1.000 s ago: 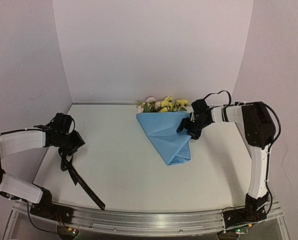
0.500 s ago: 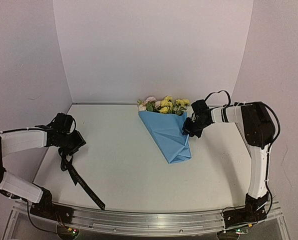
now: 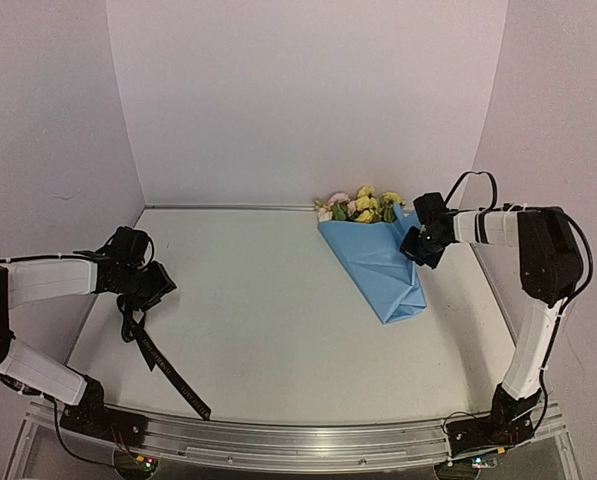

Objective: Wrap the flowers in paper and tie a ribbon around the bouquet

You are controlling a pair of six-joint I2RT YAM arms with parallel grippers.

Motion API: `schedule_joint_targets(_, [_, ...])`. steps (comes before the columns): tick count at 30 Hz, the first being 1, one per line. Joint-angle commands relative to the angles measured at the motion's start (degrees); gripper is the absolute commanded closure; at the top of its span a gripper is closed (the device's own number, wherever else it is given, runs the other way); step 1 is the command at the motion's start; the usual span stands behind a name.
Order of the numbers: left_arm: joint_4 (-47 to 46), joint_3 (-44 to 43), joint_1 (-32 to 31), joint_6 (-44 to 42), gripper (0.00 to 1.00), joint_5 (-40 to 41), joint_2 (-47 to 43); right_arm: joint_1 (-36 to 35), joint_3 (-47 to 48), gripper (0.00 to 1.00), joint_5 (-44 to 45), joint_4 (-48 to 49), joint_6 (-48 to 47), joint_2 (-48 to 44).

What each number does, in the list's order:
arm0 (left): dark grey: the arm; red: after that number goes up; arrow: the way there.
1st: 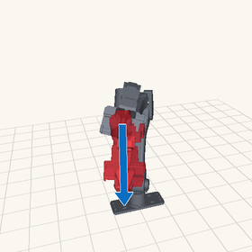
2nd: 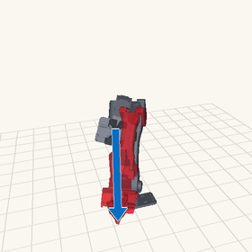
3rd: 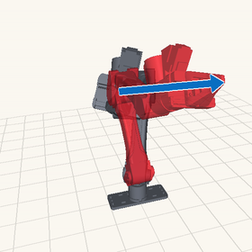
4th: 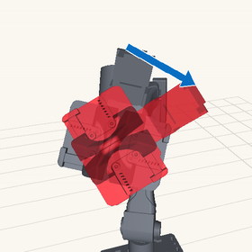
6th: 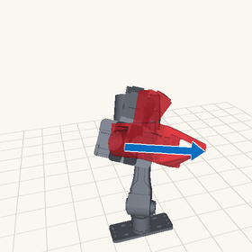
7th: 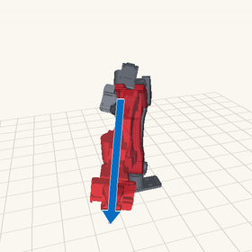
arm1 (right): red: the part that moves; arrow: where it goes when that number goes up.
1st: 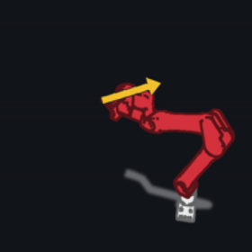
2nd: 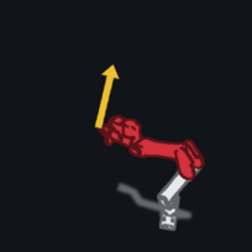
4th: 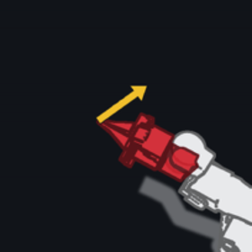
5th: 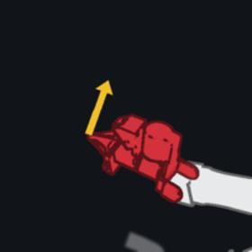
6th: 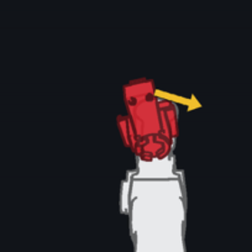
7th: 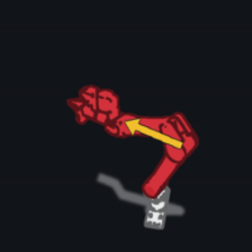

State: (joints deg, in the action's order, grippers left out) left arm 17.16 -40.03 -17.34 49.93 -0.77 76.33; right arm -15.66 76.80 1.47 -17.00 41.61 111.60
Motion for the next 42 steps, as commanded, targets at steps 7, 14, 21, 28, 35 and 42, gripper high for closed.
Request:
schedule_joint_targets(7, [-3.1, -1.6, 0.0, -1.9, 0.48, -2.2, 1.6, 5.9, 0.2, 0.94, 2.6, -1.2, -1.0, -1.9])
schedule_joint_targets(14, [-3.1, -0.7, 0.0, -1.6, 0.46, -1.6, 0.5, 5.8, 1.2, 0.05, 5.3, -6.3, -1.8, -6.3])
schedule_joint_targets(21, [-3.3, 0.0, 0.0, -1.7, 0.45, -1.9, -0.4, 5.8, -0.1, 0.02, 10.0, -11.5, -1.9, -13.8])
schedule_joint_targets(28, [-3.9, 0.3, 0.0, -2.0, 0.45, -3.0, -0.3, 5.8, -0.4, 0.02, 9.8, -14.1, -2.4, -17.9])
schedule_joint_targets(35, [3.5, 2.2, 0.0, 2.6, 0.44, 6.5, -6.1, 2.6, -0.7, 0.02, 9.9, -17.6, -3.9, -23.3])
schedule_joint_targets(42, [10.4, 8.7, -1.7, 13.7, 0.45, 14.6, -13.1, -8.2, -3.2, 0.02, 6.9, -16.7, -3.6, -26.0])
